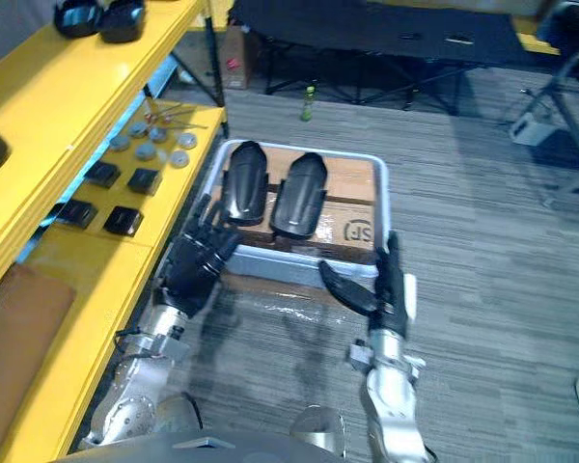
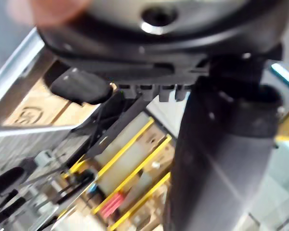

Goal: Walk over and take three plastic housings, then place them on the shelf

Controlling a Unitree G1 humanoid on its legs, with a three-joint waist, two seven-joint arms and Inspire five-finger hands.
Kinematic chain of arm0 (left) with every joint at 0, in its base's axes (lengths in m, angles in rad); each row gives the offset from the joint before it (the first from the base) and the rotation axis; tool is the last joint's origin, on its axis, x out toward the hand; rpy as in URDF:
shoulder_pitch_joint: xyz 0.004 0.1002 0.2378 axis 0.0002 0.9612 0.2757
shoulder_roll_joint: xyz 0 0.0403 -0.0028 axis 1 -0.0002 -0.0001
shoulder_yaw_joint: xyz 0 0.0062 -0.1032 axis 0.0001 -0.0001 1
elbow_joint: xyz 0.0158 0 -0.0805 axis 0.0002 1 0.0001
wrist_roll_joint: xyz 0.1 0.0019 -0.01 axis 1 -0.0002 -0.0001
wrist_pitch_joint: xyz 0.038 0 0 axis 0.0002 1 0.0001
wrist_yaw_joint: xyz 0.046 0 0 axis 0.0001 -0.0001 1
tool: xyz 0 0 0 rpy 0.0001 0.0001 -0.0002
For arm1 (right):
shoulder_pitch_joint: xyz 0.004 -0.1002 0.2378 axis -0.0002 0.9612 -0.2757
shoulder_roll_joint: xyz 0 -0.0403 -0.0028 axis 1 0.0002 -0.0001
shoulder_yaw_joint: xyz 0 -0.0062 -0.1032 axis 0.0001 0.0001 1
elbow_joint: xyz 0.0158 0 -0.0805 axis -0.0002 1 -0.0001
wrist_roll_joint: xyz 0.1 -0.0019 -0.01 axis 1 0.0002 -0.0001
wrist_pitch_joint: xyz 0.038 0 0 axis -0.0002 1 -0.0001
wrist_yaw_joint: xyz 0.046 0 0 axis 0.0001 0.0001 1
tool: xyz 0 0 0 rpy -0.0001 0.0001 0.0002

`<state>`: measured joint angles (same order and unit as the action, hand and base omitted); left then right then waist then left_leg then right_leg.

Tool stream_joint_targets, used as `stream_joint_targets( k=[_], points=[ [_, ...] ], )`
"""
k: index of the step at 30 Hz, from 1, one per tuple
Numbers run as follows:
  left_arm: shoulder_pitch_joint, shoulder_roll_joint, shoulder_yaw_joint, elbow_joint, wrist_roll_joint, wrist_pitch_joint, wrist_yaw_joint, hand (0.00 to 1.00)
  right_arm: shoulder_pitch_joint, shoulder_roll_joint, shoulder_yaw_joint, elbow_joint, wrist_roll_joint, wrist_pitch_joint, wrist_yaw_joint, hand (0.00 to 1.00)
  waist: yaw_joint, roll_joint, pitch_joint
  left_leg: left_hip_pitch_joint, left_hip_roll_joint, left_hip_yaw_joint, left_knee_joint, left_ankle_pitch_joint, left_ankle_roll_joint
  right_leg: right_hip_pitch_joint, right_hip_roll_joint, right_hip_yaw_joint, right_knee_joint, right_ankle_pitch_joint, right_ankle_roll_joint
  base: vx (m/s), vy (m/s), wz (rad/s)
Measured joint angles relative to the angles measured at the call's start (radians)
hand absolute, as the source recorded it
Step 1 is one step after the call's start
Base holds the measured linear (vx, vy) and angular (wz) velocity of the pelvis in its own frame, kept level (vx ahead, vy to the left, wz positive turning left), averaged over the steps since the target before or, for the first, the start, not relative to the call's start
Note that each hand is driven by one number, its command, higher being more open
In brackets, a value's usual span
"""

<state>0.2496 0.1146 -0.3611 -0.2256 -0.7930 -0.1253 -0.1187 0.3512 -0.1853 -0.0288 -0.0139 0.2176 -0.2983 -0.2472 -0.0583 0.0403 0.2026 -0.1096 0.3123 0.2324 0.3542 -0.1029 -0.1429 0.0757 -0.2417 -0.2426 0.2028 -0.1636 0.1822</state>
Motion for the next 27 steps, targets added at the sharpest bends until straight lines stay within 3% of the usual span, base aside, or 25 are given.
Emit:
stream_joint_targets(
  k=[2,6,9,10,18,25,27],
  points=[
    [0.0,0.001,0.007,-0.004,0.0,0.0,-0.005,1.0,-0.003,-0.011,0.0,-0.008,-0.002,0.002,-0.005,1.0,0.011,0.017,-0.011,-0.003,-0.056,-0.056,-0.028,-0.034,-0.001,-0.058,-0.011,0.054,0.002,0.017,0.005,-0.12,0.071,-0.55],
    [0.022,0.004,0.043,-0.006,0.006,0.0,-0.011,1.0,-0.023,0.013,0.021,-0.01,0.005,0.016,-0.026,1.0,0.04,0.002,-0.018,-0.005,-0.134,-0.065,-0.052,-0.044,-0.002,-0.107,-0.063,0.113,-0.008,0.057,0.027,-0.07,0.14,-0.33],
    [0.033,0.011,0.073,-0.006,0.04,0.001,-0.006,1.0,-0.05,0.053,0.028,-0.01,0.049,0.02,-0.026,1.0,0.064,-0.021,-0.021,-0.006,-0.146,-0.046,-0.046,-0.042,0.001,-0.11,-0.071,0.114,-0.052,0.106,0.027,0.0,0.075,-0.22],
    [-0.045,0.001,0.125,-0.061,0.098,-0.012,0.102,1.0,-0.053,0.112,0.021,0.004,0.131,0.019,0.018,1.0,0.057,-0.068,-0.035,-0.045,-0.161,-0.102,-0.008,-0.057,0.007,-0.104,-0.065,0.055,-0.123,0.183,0.005,0.0,0.01,-0.05],
    [-0.041,-0.001,0.155,-0.06,0.098,-0.012,0.112,1.0,-0.051,0.112,0.018,0.004,0.131,0.023,0.041,1.0,0.054,-0.069,-0.034,-0.019,-0.156,-0.085,-0.029,-0.056,0.005,-0.093,-0.062,0.062,-0.13,0.185,0.008,0.0,-0.002,-0.05],
    [-0.005,-0.061,0.286,-0.06,0.112,-0.059,0.185,1.0,-0.029,0.11,-0.002,0.01,0.123,0.105,0.124,1.0,0.052,-0.07,-0.04,0.089,-0.121,-0.035,-0.135,-0.019,-0.024,-0.053,-0.021,0.072,-0.159,0.192,0.003,0.02,-0.052,-0.18],
    [0.0,-0.071,0.301,-0.06,0.134,-0.065,0.206,1.0,-0.026,0.11,-0.002,0.01,0.121,0.134,0.149,1.0,0.05,-0.067,-0.043,0.116,-0.115,-0.021,-0.178,0.003,-0.028,-0.052,-0.013,0.06,-0.159,0.203,-0.011,0.01,-0.057,-0.13]
  ],
)
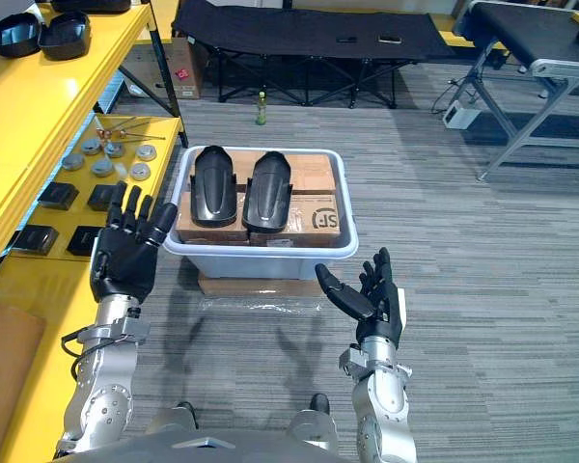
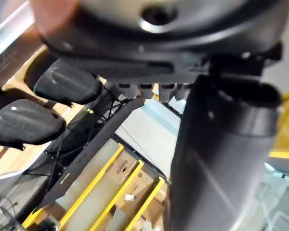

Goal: Walk over and take three plastic housings, then place them on the shelf

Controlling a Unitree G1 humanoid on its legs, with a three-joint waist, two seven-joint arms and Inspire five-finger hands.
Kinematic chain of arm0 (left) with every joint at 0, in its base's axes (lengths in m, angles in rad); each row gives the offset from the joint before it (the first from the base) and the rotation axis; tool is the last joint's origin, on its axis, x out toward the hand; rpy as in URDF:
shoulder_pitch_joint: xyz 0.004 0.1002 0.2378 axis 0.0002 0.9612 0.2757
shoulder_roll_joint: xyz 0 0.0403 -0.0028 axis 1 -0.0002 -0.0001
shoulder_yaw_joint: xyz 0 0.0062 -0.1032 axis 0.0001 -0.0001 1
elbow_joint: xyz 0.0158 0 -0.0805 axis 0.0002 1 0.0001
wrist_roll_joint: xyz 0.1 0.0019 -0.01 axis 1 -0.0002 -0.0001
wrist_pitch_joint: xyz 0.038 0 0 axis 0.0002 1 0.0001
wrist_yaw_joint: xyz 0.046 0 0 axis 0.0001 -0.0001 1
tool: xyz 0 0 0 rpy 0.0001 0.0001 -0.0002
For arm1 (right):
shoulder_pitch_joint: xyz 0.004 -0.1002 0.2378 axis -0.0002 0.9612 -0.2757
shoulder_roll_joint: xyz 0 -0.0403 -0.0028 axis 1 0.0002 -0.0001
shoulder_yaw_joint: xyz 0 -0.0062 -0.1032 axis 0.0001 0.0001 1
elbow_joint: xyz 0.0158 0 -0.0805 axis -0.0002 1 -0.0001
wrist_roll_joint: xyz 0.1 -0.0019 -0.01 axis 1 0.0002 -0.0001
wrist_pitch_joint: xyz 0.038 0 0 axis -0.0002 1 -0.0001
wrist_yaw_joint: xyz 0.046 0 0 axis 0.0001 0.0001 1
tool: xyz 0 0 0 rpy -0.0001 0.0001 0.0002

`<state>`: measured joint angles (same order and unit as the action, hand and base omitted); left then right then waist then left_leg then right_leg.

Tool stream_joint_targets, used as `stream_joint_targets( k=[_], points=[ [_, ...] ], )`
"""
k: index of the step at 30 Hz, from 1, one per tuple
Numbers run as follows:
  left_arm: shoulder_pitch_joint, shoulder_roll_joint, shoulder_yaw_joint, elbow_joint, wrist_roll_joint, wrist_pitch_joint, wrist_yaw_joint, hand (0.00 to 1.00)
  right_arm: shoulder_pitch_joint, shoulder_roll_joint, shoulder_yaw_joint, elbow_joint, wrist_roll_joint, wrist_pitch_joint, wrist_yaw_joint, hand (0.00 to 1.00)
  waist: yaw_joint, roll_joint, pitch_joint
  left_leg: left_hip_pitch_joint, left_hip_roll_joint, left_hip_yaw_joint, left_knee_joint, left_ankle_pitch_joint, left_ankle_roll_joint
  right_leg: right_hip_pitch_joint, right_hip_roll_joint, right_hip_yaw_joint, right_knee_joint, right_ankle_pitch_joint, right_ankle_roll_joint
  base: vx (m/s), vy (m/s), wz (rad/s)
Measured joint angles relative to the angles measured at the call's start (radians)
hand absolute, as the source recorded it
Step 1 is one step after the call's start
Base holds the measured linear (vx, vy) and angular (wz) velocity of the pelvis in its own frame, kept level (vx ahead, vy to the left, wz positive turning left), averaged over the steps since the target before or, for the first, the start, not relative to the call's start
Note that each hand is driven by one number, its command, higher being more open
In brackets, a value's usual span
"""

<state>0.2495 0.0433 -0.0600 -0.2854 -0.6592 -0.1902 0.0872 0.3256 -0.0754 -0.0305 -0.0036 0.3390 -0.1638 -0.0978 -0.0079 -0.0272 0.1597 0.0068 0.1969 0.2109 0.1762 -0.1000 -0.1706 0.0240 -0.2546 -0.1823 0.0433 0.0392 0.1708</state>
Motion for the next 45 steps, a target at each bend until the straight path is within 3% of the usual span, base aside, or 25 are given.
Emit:
stream_joint_targets(
  k=[4,8,10,11,12,13,14,15,16,18,20,22,23,25,27,29,32,34,36,37,38,40,41,43,45],
  points=[
    [0.016,-0.002,0.0,0.002,0.002,-0.002,0.006,1.0,0.005,0.0,0.036,0.001,-0.01,0.033,0.039,1.0,0.002,0.0,-0.015,0.042,0.005,0.027,-0.048,0.015,0.001,0.013,0.01,-0.038,-0.014,0.029,-0.02,-0.02,-0.021,-0.17],
    [0.024,-0.005,-0.003,0.025,0.002,-0.002,0.005,1.0,-0.02,-0.002,0.071,0.012,-0.016,0.047,0.044,1.0,0.004,-0.002,-0.02,0.012,0.005,0.012,0.019,-0.029,0.011,0.009,-0.002,-0.073,0.02,0.022,-0.028,-0.05,0.024,0.06],
    [0.016,-0.007,-0.006,0.05,0.002,0.001,-0.004,1.0,-0.042,-0.008,0.073,0.043,-0.016,0.05,0.028,1.0,0.005,0.002,-0.016,0.002,0.003,-0.008,0.059,-0.05,0.022,-0.023,-0.021,-0.093,0.127,0.013,-0.043,-0.1,0.114,0.24],
    [0.014,-0.002,-0.006,0.06,0.002,0.004,-0.007,1.0,-0.047,-0.01,0.078,0.056,-0.005,0.051,0.008,1.0,0.005,0.004,-0.004,0.002,0.004,-0.021,0.092,-0.07,0.036,-0.098,-0.051,-0.085,0.317,0.01,-0.053,-0.12,0.149,0.2],
    [0.014,0.003,-0.004,0.06,0.002,0.004,-0.008,1.0,-0.045,-0.005,0.083,0.056,0.001,0.051,0.0,1.0,0.006,-0.002,0.003,0.005,0.001,-0.022,0.104,-0.076,0.041,-0.129,-0.066,-0.081,0.39,0.019,-0.068,-0.14,0.171,0.16],
    [0.015,0.016,-0.001,0.06,0.002,0.003,-0.016,1.0,-0.043,0.004,0.097,0.057,0.005,0.051,-0.005,1.0,0.011,-0.012,0.017,0.017,-0.004,-0.024,0.113,-0.083,0.05,-0.171,-0.085,-0.064,0.489,0.05,-0.112,-0.07,0.095,0.06],
    [0.016,0.019,0.0,0.059,0.002,0.002,-0.017,1.0,-0.042,0.004,0.107,0.057,0.006,0.051,-0.005,1.0,0.011,-0.014,0.023,0.02,-0.006,-0.026,0.114,-0.084,0.056,-0.183,-0.089,-0.054,0.513,0.065,-0.125,-0.06,0.064,0.11],
    [0.016,0.039,0.0,0.055,0.002,-0.001,-0.017,1.0,-0.043,0.004,0.123,0.058,0.006,0.051,-0.001,1.0,0.011,-0.026,0.025,0.02,-0.004,-0.044,0.114,-0.083,0.065,-0.188,-0.088,-0.047,0.508,0.062,-0.117,-0.03,-0.011,0.13],
    [0.016,0.051,0.0,0.05,0.002,-0.007,-0.017,1.0,-0.046,0.004,0.133,0.058,0.004,0.048,0.009,1.0,0.013,-0.03,0.023,0.01,0.001,-0.05,0.118,-0.083,0.065,-0.168,-0.053,-0.027,0.435,-0.002,-0.105,-0.02,-0.044,0.14],
    [0.002,0.052,-0.005,0.043,0.001,-0.007,-0.017,1.0,-0.062,0.004,0.134,0.058,0.001,0.04,0.027,1.0,0.011,-0.028,0.024,-0.028,0.003,-0.065,0.134,-0.084,0.063,-0.156,0.001,-0.004,0.29,-0.055,-0.109,-0.01,-0.124,0.12],
    [-0.031,0.052,-0.017,0.047,0.001,-0.007,-0.017,1.0,-0.089,0.004,0.13,0.077,0.0,0.039,0.032,1.0,0.009,-0.015,0.034,-0.068,0.009,-0.095,0.159,-0.091,0.053,-0.183,0.034,0.047,0.237,-0.067,-0.123,-0.03,-0.18,0.27],
    [-0.063,0.056,-0.043,0.048,0.002,-0.007,-0.016,1.0,-0.095,0.003,0.124,0.092,0.001,0.039,0.037,1.0,0.004,-0.01,0.049,-0.073,0.025,-0.141,0.193,-0.109,0.019,-0.189,0.046,0.13,0.248,-0.074,-0.135,-0.01,-0.176,0.58],
    [-0.075,0.065,-0.063,0.053,0.002,-0.007,-0.019,1.0,-0.086,-0.012,0.115,0.094,0.001,0.039,0.05,1.0,-0.001,0.013,0.066,-0.071,0.043,-0.203,0.225,-0.129,-0.024,-0.154,0.071,0.116,0.28,-0.115,-0.038,0.04,-0.201,0.64],
    [-0.071,0.061,-0.096,0.053,0.002,-0.005,-0.025,1.0,-0.069,-0.031,0.099,0.093,0.001,0.038,0.061,1.0,0.001,0.032,0.061,-0.061,0.075,-0.253,0.211,-0.129,-0.037,-0.159,0.104,0.085,0.343,-0.166,-0.067,0.12,-0.282,0.48],
    [-0.073,0.045,-0.127,0.053,0.002,-0.005,-0.027,1.0,-0.066,-0.048,0.066,0.087,-0.019,0.038,0.061,1.0,-0.002,0.048,0.049,-0.027,0.109,-0.274,0.144,-0.098,-0.073,-0.16,0.123,0.033,0.397,-0.212,-0.082,0.16,-0.261,0.34],
    [-0.075,0.034,-0.136,0.054,0.001,0.0,-0.027,1.0,-0.069,-0.054,0.036,0.06,-0.017,0.038,0.056,1.0,-0.006,0.044,0.049,-0.013,0.114,-0.27,0.086,-0.043,-0.059,-0.168,0.127,0.016,0.412,-0.237,-0.095,0.13,-0.187,0.23],
    [-0.064,0.035,-0.123,0.088,-0.001,0.003,-0.023,1.0,-0.09,-0.093,0.035,0.027,-0.018,0.042,0.049,1.0,-0.013,0.042,0.049,-0.039,0.111,-0.258,0.1,0.013,0.007,-0.168,0.129,-0.001,0.406,-0.246,-0.107,0.13,-0.195,0.19],
    [-0.045,0.04,-0.12,0.144,-0.003,0.022,-0.024,1.0,-0.083,-0.099,0.04,0.027,-0.018,0.059,0.044,1.0,-0.025,0.049,0.052,-0.09,0.124,-0.23,0.217,0.061,0.071,-0.073,0.138,-0.053,0.328,-0.234,-0.119,0.13,-0.179,0.56],
    [-0.028,0.034,-0.122,0.176,-0.006,0.022,-0.033,1.0,-0.062,-0.109,0.037,0.027,-0.019,0.06,0.032,1.0,-0.025,0.052,0.061,-0.12,0.143,-0.185,0.281,0.077,0.075,0.002,0.145,-0.09,0.26,-0.22,-0.132,0.13,-0.058,0.54],
    [-0.014,0.034,-0.123,0.176,-0.006,0.022,-0.044,1.0,-0.061,-0.114,0.026,0.027,-0.021,0.059,0.013,1.0,-0.02,0.061,0.059,-0.132,0.128,-0.148,0.286,0.05,0.058,0.018,0.139,-0.108,0.223,-0.205,-0.134,0.11,-0.002,0.43],
    [-0.011,0.034,-0.124,0.176,-0.006,0.022,-0.052,1.0,-0.064,-0.114,0.015,0.027,-0.021,0.056,-0.002,1.0,-0.02,0.068,0.059,-0.141,0.11,-0.129,0.272,0.036,0.056,0.021,0.135,-0.115,0.206,-0.196,-0.132,0.09,0.054,0.31],
    [-0.011,0.034,-0.132,0.174,-0.006,0.021,-0.092,1.0,-0.076,-0.112,-0.035,0.028,-0.021,0.049,-0.068,1.0,-0.015,0.093,0.065,-0.13,0.012,-0.094,0.112,0.024,0.054,0.008,0.111,-0.119,0.17,-0.162,-0.106,0.07,0.132,0.18],
    [-0.011,0.035,-0.133,0.174,-0.007,0.021,-0.103,1.0,-0.08,-0.109,-0.039,0.032,-0.026,0.046,-0.094,1.0,-0.011,0.093,0.066,-0.114,-0.002,-0.095,0.075,0.024,0.054,-0.006,0.104,-0.112,0.173,-0.159,-0.1,0.06,0.179,-0.11],
    [-0.017,0.046,-0.139,0.169,-0.016,0.021,-0.13,1.0,-0.139,-0.094,-0.046,0.057,-0.074,0.046,-0.186,1.0,0.007,0.06,0.096,-0.108,-0.043,-0.041,0.042,0.041,0.063,-0.051,0.07,-0.056,0.178,-0.139,-0.069,0.01,0.185,-0.43],
    [-0.029,0.075,-0.154,0.169,-0.014,0.025,-0.136,1.0,-0.244,-0.095,-0.065,0.133,-0.086,0.044,-0.232,1.0,0.005,0.036,0.132,-0.133,-0.05,-0.02,0.083,0.021,0.079,-0.059,0.062,-0.032,0.146,-0.099,-0.058,-0.03,0.143,-0.36]
  ],
)
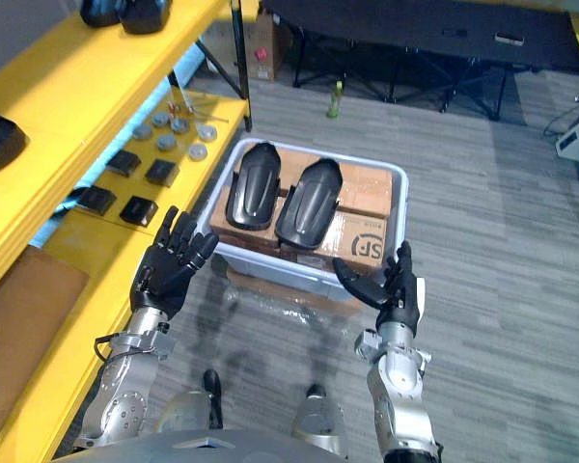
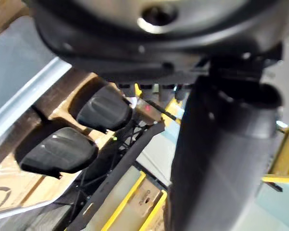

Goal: Walk over and take three plastic housings, then place them on the shelf

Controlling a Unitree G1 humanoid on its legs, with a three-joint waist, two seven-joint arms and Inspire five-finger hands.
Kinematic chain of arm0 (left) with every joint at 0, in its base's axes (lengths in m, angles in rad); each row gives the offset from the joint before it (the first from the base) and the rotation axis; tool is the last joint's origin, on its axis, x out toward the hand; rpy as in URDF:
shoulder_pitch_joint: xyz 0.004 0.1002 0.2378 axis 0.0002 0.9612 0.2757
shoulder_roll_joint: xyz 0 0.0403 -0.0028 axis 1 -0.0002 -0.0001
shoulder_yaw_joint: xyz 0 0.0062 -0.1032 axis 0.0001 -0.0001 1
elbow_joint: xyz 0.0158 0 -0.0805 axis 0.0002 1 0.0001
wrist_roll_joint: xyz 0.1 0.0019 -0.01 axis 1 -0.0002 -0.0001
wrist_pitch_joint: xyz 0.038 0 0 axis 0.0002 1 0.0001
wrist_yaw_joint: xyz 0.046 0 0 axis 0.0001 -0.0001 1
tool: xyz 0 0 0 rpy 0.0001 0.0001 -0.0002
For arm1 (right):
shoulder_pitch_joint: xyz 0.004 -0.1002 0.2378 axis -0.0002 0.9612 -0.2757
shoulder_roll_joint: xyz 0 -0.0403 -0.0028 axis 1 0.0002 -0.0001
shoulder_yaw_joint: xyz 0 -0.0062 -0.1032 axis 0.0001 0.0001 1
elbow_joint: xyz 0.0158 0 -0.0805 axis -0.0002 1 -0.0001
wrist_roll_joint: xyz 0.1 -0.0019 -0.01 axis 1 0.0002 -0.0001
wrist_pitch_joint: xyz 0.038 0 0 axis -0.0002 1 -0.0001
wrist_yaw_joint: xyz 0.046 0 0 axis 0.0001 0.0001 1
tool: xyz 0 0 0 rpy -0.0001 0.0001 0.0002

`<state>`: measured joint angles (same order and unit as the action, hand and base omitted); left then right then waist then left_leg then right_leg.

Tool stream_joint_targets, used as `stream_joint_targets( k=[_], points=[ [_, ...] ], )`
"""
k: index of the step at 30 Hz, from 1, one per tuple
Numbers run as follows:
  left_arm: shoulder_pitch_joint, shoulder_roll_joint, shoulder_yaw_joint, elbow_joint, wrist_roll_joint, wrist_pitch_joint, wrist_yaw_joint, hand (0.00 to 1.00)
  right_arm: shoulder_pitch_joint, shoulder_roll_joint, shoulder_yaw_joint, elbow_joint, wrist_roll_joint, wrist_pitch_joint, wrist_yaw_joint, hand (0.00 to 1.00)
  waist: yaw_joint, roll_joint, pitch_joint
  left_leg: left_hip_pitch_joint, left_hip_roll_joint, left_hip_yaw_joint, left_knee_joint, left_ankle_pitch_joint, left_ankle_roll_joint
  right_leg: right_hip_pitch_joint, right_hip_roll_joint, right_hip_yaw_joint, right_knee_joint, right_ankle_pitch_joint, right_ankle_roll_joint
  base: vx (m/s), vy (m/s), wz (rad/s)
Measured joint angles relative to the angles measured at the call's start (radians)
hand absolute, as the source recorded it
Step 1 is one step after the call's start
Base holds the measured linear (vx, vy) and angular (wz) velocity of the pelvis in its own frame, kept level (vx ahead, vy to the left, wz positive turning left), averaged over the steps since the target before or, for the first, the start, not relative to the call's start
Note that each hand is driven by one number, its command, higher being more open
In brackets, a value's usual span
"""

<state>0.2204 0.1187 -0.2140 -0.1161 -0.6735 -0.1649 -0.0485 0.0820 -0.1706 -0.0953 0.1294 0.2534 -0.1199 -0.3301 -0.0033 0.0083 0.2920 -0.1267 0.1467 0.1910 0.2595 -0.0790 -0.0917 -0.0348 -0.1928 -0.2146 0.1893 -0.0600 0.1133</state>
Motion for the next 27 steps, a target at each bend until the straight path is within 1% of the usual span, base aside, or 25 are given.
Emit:
stream_joint_targets(
  k=[1,2,3,4,5,8,9,10,11,12,14,16,17,19,21,22,25,26,27],
  points=[
    [-0.01,0.011,-0.015,0.001,0.0,0.003,0.0,1.0,-0.038,0.0,-0.015,0.034,0.004,-0.003,-0.018,1.0,0.002,-0.005,0.007,-0.013,0.0,0.007,0.013,-0.007,0.004,-0.002,0.0,0.004,-0.022,0.017,0.005,-0.08,0.172,-0.26],
    [-0.035,0.043,-0.045,0.002,0.0,0.016,0.001,1.0,-0.107,-0.004,-0.05,0.09,0.008,-0.006,-0.05,1.0,0.007,-0.01,0.016,-0.04,-0.007,0.012,0.026,-0.016,0.015,-0.002,-0.002,0.007,-0.073,0.05,0.01,-0.09,0.201,-0.19],
    [-0.06,0.054,-0.058,0.001,0.008,0.019,0.0,1.0,-0.168,-0.021,-0.074,0.116,0.009,-0.006,-0.075,1.0,0.011,-0.011,0.045,-0.046,-0.019,0.02,0.034,-0.02,0.027,0.003,-0.014,0.008,-0.1,0.073,0.021,-0.1,0.193,-0.12],
    [-0.069,0.052,-0.062,0.001,0.012,0.019,0.002,1.0,-0.195,-0.034,-0.082,0.121,0.009,-0.006,-0.083,1.0,0.014,-0.007,0.056,-0.054,-0.023,0.022,0.037,-0.024,0.033,0.002,-0.017,0.014,-0.11,0.084,0.023,-0.11,0.182,-0.04],
    [-0.095,0.052,-0.064,0.002,0.016,0.019,0.012,1.0,-0.279,-0.091,-0.086,0.141,0.009,-0.006,-0.096,1.0,0.016,0.003,0.066,-0.104,-0.034,0.022,0.048,-0.027,0.039,-0.031,-0.026,0.014,-0.137,0.11,0.028,-0.1,0.138,0.01],
    [-0.137,0.054,-0.06,0.018,0.017,0.017,0.035,1.0,-0.409,-0.171,-0.094,0.218,0.022,-0.003,-0.093,1.0,0.028,0.011,0.091,-0.153,-0.04,0.014,0.049,-0.009,0.054,-0.067,-0.027,0.005,-0.157,0.137,0.028,-0.08,0.076,0.12],
    [-0.174,0.051,-0.06,0.065,0.019,0.015,0.045,1.0,-0.5,-0.226,-0.106,0.284,0.039,0.002,-0.09,1.0,0.029,0.023,0.117,-0.17,-0.049,-0.005,0.045,0.012,0.061,-0.071,-0.029,-0.013,-0.162,0.143,0.029,-0.08,0.033,0.4],
    [-0.186,0.043,-0.06,0.099,0.028,0.014,0.054,1.0,-0.549,-0.255,-0.111,0.324,0.04,0.005,-0.09,1.0,0.031,0.031,0.121,-0.183,-0.052,-0.015,0.039,0.021,0.062,-0.079,-0.031,-0.027,-0.162,0.146,0.027,-0.06,0.015,0.38],
    [-0.188,0.04,-0.06,0.123,0.04,0.011,0.058,1.0,-0.579,-0.27,-0.11,0.351,0.043,0.007,-0.089,1.0,0.034,0.031,0.122,-0.189,-0.055,-0.018,0.03,0.03,0.061,-0.086,-0.032,-0.029,-0.162,0.147,0.028,-0.04,0.008,0.27],
    [-0.189,0.037,-0.061,0.176,0.057,0.009,0.063,1.0,-0.636,-0.303,-0.109,0.404,0.047,0.015,-0.089,1.0,0.04,0.037,0.125,-0.2,-0.066,-0.028,0.016,0.045,0.061,-0.095,-0.032,-0.039,-0.163,0.15,0.028,-0.01,0.01,0.25],
    [-0.188,0.034,-0.069,0.261,0.068,0.008,0.064,1.0,-0.719,-0.359,-0.101,0.499,0.049,0.021,-0.088,1.0,0.056,0.047,0.135,-0.212,-0.068,-0.039,0.002,0.06,0.061,-0.104,-0.032,-0.053,-0.169,0.154,0.027,0.0,0.002,0.22],
    [-0.182,0.033,-0.086,0.355,0.068,-0.009,0.063,1.0,-0.828,-0.441,-0.056,0.619,0.077,0.031,-0.074,1.0,0.079,0.071,0.161,-0.217,-0.072,-0.048,-0.022,0.078,0.061,-0.111,-0.034,-0.06,-0.173,0.162,0.025,-0.01,-0.003,0.13],
    [-0.181,0.032,-0.088,0.368,0.068,-0.012,0.062,1.0,-0.851,-0.458,-0.045,0.644,0.077,0.036,-0.071,1.0,0.082,0.077,0.165,-0.219,-0.075,-0.049,-0.027,0.082,0.062,-0.116,-0.035,-0.062,-0.171,0.163,0.025,-0.02,0.023,0.13],
    [-0.165,0.015,-0.097,0.392,0.068,-0.038,0.05,1.0,-0.935,-0.508,0.009,0.736,0.078,0.064,-0.063,1.0,0.094,0.104,0.179,-0.232,-0.084,-0.062,-0.044,0.099,0.065,-0.128,-0.042,-0.083,-0.168,0.163,0.025,-0.02,0.024,0.2],
    [-0.162,0.002,-0.112,0.397,0.068,-0.067,0.044,1.0,-0.976,-0.532,0.039,0.793,0.088,0.075,-0.046,1.0,0.115,0.12,0.188,-0.236,-0.086,-0.063,-0.055,0.108,0.068,-0.143,-0.047,-0.083,-0.154,0.163,0.025,-0.03,0.021,0.11],
    [-0.162,-0.002,-0.122,0.403,0.067,-0.088,0.038,1.0,-1.004,-0.54,0.058,0.827,0.089,0.088,-0.029,1.0,0.118,0.129,0.193,-0.244,-0.088,-0.069,-0.055,0.11,0.071,-0.154,-0.049,-0.088,-0.14,0.163,0.025,-0.03,0.036,0.07],
    [-0.192,-0.006,-0.133,0.415,0.065,-0.119,0.028,1.0,-1.047,-0.547,0.091,0.884,0.088,0.124,0.01,1.0,0.123,0.133,0.198,-0.267,-0.092,-0.075,-0.048,0.114,0.074,-0.174,-0.054,-0.093,-0.131,0.162,0.025,-0.03,0.037,0.1],
    [-0.215,-0.022,-0.133,0.433,0.065,-0.129,0.024,1.0,-1.057,-0.573,0.114,0.9,0.082,0.137,0.032,1.0,0.128,0.143,0.202,-0.289,-0.091,-0.087,-0.025,0.113,0.073,-0.191,-0.056,-0.104,-0.105,0.159,0.023,-0.04,0.03,0.14],
    [-0.221,-0.028,-0.133,0.439,0.065,-0.132,0.024,1.0,-1.064,-0.587,0.121,0.908,0.073,0.141,0.046,1.0,0.131,0.146,0.204,-0.296,-0.089,-0.09,-0.018,0.112,0.072,-0.197,-0.057,-0.107,-0.095,0.157,0.021,-0.05,0.031,0.14]
  ],
)
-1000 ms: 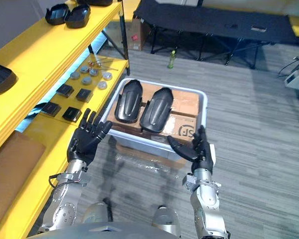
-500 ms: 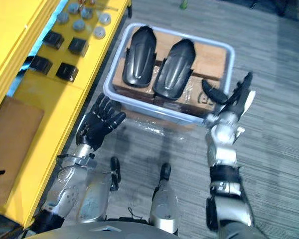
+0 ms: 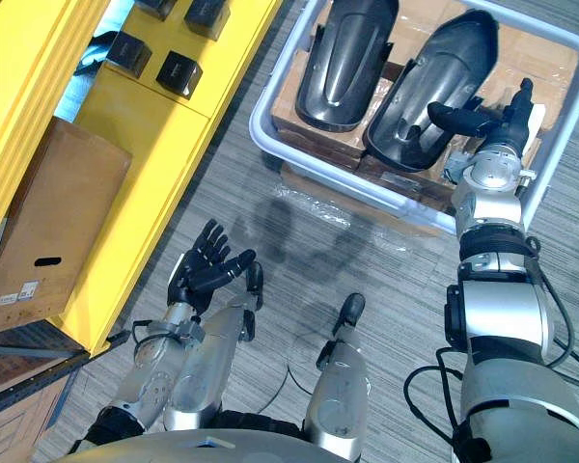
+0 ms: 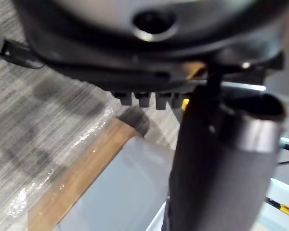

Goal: Walk over and take three plastic housings, then place them on the shelf

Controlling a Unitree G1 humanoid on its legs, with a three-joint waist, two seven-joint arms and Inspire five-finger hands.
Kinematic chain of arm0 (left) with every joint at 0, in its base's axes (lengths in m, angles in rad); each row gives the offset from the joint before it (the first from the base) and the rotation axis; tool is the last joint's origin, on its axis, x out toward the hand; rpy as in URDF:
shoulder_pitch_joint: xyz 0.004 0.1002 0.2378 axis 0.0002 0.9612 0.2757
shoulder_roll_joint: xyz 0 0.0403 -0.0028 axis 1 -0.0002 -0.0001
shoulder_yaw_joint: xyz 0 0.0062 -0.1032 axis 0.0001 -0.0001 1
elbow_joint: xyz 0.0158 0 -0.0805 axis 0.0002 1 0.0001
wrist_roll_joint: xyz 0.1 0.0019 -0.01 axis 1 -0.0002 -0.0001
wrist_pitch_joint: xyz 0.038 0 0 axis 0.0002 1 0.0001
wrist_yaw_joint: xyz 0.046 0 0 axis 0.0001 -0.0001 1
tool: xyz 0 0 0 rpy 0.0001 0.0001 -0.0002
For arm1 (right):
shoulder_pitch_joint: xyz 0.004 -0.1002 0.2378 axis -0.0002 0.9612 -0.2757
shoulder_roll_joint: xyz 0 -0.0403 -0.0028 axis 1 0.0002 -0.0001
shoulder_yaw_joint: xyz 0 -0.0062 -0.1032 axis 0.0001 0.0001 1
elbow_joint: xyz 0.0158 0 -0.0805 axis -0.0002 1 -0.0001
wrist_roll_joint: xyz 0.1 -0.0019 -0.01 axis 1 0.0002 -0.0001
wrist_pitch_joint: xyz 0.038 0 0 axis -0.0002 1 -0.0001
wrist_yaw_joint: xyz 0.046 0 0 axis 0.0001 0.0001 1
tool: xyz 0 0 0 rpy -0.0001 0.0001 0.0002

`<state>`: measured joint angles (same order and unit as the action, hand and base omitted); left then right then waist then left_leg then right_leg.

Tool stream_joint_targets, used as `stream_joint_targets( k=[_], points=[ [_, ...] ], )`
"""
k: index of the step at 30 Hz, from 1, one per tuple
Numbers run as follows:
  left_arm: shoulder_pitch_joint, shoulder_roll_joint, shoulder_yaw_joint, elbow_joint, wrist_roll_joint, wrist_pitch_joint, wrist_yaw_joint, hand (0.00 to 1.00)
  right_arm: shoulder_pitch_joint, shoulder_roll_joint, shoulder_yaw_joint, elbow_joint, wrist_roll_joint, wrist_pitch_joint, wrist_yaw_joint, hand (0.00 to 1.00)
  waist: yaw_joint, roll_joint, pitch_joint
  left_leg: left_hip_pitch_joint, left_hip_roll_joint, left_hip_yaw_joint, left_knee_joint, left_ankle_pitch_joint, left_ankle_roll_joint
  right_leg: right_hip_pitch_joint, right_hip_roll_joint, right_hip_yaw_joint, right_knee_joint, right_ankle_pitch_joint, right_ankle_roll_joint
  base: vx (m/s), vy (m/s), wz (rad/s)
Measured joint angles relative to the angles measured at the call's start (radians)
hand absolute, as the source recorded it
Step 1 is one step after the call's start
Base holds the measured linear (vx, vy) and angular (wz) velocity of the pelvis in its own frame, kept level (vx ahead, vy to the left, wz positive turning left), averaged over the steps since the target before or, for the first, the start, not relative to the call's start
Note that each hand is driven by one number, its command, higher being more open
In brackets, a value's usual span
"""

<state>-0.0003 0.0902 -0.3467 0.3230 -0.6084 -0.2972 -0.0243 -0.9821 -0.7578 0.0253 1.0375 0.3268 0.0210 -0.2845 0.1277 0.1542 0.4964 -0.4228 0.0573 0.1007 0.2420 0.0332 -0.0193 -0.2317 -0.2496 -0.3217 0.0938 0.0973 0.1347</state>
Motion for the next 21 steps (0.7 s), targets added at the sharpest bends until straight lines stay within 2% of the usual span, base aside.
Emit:
stream_joint_targets(
  k=[1,2,5,9,11,16,21],
  points=[
    [-0.002,-0.004,0.0,0.004,0.0,-0.001,0.0,1.0,-0.01,-0.015,0.007,0.012,-0.006,0.01,0.017,1.0,0.002,0.001,0.002,-0.005,0.0,-0.003,0.005,0.0,0.0,-0.005,-0.001,-0.003,0.009,-0.002,-0.003,-0.05,0.032,0.13],
    [-0.003,-0.008,-0.004,0.023,0.0,-0.004,0.0,1.0,-0.033,-0.053,0.023,0.045,-0.009,0.047,0.076,0.0,0.008,0.002,0.008,-0.012,-0.005,-0.011,0.02,-0.002,0.001,-0.01,-0.009,-0.006,0.036,-0.022,0.003,-0.05,0.029,0.14],
    [-0.002,-0.003,-0.006,0.064,0.0,-0.004,0.009,1.0,-0.06,-0.072,0.05,0.091,-0.053,0.071,0.118,0.0,0.01,0.002,0.008,-0.025,-0.005,-0.025,0.035,-0.003,0.0,-0.014,-0.011,-0.022,0.057,-0.044,0.001,-0.06,0.012,0.15],
    [0.008,0.002,-0.013,0.114,-0.011,-0.004,0.022,1.0,-0.096,-0.123,0.085,0.138,-0.198,0.133,0.141,0.0,0.028,0.002,0.008,-0.041,0.0,-0.044,0.022,0.004,-0.005,-0.034,-0.008,-0.042,0.073,-0.056,-0.015,-0.07,-0.005,0.07],
    [0.009,0.005,-0.024,0.114,-0.014,-0.005,0.022,1.0,-0.097,-0.134,0.085,0.147,-0.244,0.156,0.128,0.0,0.031,0.002,0.008,-0.039,-0.001,-0.05,0.012,0.014,-0.008,-0.035,-0.008,-0.048,0.078,-0.058,-0.018,-0.04,-0.006,0.12],
    [0.022,0.005,-0.04,0.11,-0.028,-0.008,0.026,1.0,-0.13,-0.104,0.084,0.209,-0.315,0.279,0.06,0.0,0.039,0.002,0.008,-0.01,-0.003,-0.054,-0.042,0.051,-0.009,-0.028,-0.009,-0.057,0.08,-0.059,-0.02,-0.01,-0.007,0.05],
    [0.055,0.004,-0.03,0.095,-0.058,-0.011,0.031,1.0,-0.132,-0.094,0.05,0.216,-0.312,0.313,0.012,0.0,0.034,0.002,0.008,0.021,0.001,-0.043,-0.054,0.058,-0.012,-0.01,-0.008,-0.052,0.084,-0.061,-0.02,0.02,-0.014,-0.06]
  ],
)
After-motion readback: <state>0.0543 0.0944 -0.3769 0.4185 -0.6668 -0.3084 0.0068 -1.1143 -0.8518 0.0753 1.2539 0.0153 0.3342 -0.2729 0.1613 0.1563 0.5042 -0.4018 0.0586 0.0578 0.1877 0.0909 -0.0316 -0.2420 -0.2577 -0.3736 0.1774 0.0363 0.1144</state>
